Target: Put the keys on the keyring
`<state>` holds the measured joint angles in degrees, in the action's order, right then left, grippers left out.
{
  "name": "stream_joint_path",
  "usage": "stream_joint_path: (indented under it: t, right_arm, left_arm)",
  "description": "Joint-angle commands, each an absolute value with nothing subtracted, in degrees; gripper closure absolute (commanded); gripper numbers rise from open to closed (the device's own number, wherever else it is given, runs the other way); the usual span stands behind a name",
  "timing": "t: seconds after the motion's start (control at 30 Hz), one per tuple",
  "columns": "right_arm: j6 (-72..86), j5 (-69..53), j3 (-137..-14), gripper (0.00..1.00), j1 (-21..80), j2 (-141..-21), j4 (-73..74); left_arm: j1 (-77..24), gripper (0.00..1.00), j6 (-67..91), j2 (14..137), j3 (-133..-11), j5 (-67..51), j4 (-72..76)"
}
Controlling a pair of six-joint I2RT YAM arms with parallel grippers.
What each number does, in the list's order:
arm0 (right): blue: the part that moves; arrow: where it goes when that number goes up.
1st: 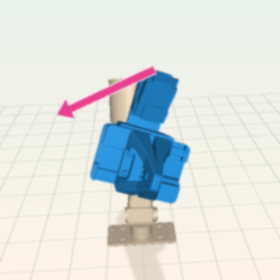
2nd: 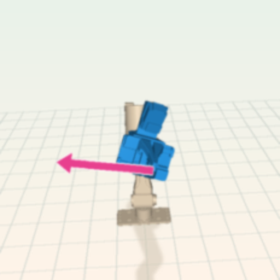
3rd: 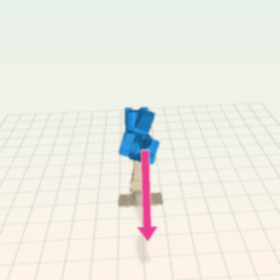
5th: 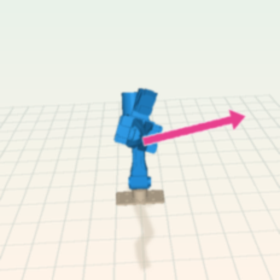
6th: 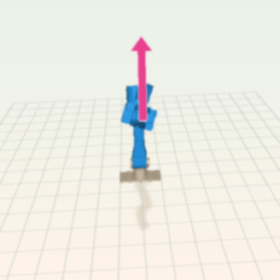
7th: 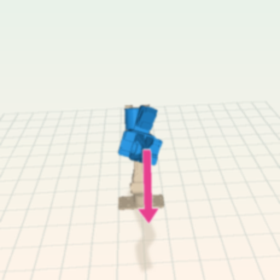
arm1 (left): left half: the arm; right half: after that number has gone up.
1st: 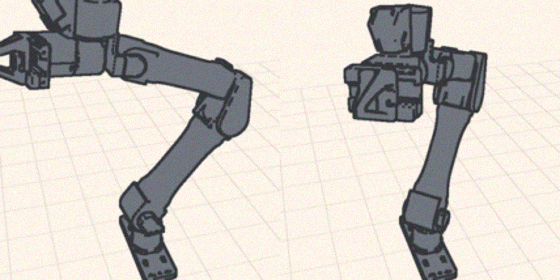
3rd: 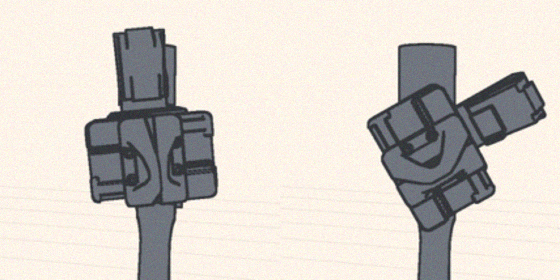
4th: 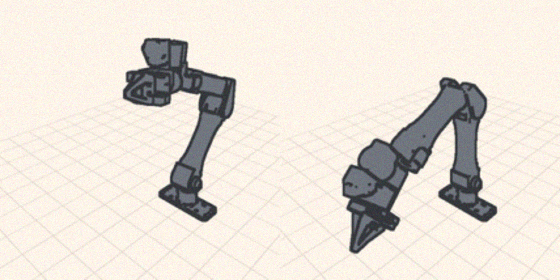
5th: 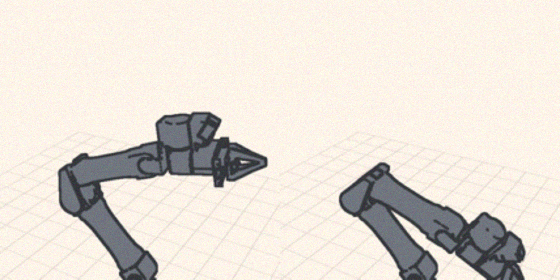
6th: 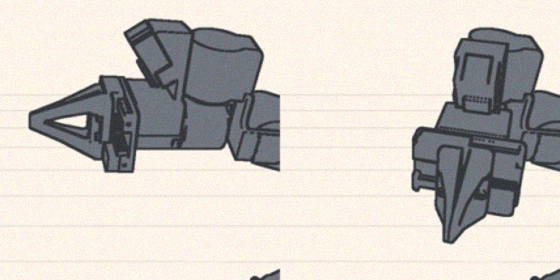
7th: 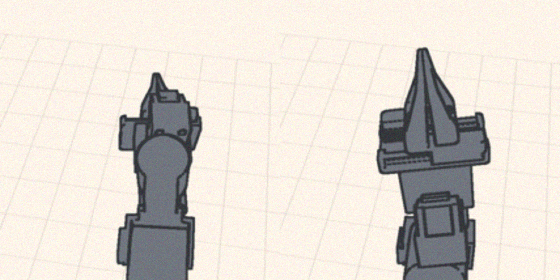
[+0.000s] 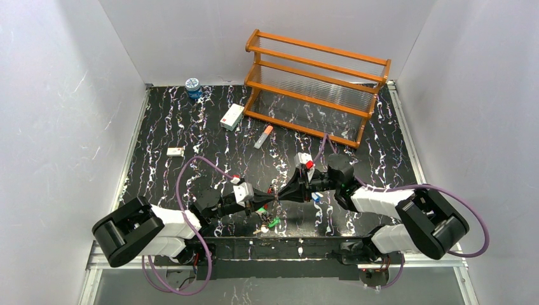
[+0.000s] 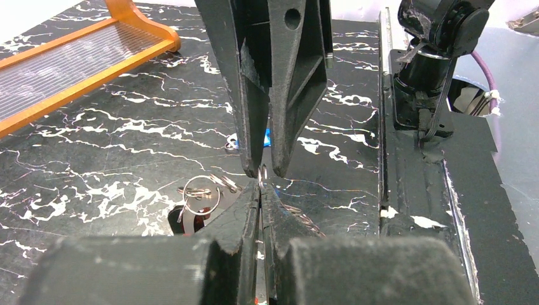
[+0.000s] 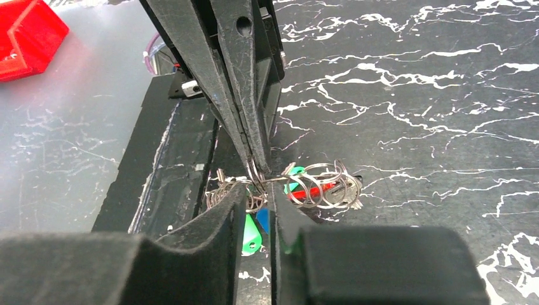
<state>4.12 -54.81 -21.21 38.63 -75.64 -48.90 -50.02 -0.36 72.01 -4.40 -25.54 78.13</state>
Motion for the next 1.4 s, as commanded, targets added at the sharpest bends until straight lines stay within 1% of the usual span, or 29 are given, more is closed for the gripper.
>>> stream_joint_path:
  t: [0.0,0.13,0.2,0.33,0.4,0.5,0.53,0.7,0.8,0.87,1.17,1.27,1.37]
  right_arm:
    - [6.6,-57.9,-23.3,0.76,38.5,-77.4,-55.1]
    - [7.0,-58.5,-23.9,0.78,38.5,-78.3,-54.9]
    - [6.8,-58.5,-24.0,0.82,38.5,-78.3,-54.8]
    - [5.9,-58.7,-24.5,0.96,38.5,-78.2,-53.0]
    - [4.7,-58.7,-24.8,0.99,38.5,-78.1,-51.1]
    - [2.2,-58.7,-26.0,0.99,38.5,-77.6,-46.1]
    - [1.3,-58.5,-26.3,0.99,38.5,-77.3,-44.4]
    - [-6.3,-56.2,-28.5,0.99,38.7,-75.3,-31.8]
    - [-13.0,-53.1,-31.1,0.99,39.5,-74.7,-21.7]
    - [-16.3,-50.3,-33.1,0.99,40.1,-74.8,-15.4]
    - [-22.4,-36.1,-40.9,0.99,46.7,-79.2,2.2]
    - [-23.3,-31.0,-42.7,0.99,49.6,-80.8,5.2]
    - [-23.6,-29.1,-43.2,0.99,51.1,-80.7,5.5]
  left_arm:
    - [-50.2,1.0,-0.4,72.2,-5.2,-26.3,81.2]
    - [-50.2,1.0,-0.4,72.5,-5.4,-26.5,81.2]
    - [-50.2,1.0,-0.4,72.7,-5.5,-26.6,81.2]
    - [-50.2,1.0,-0.4,72.9,-5.6,-26.6,81.2]
    - [-50.2,1.0,-0.4,73.0,-5.5,-26.6,81.2]
    - [-50.2,1.0,-0.4,73.3,-5.5,-26.1,81.2]
    - [-50.2,0.98,-0.4,73.5,-5.4,-25.8,81.2]
    - [-50.2,0.86,-0.4,75.0,-5.4,-24.9,81.1]
    - [-50.2,0.75,-0.5,75.9,-5.6,-24.1,80.5]
    - [-50.2,0.72,-1.0,76.5,-5.7,-23.8,80.0]
    - [-50.2,0.7,-2.8,76.3,-6.6,-22.2,75.7]
    - [-50.2,0.7,-3.0,76.0,-6.7,-21.6,74.2]
    - [-50.2,0.7,-3.4,75.7,-6.7,-21.6,72.9]
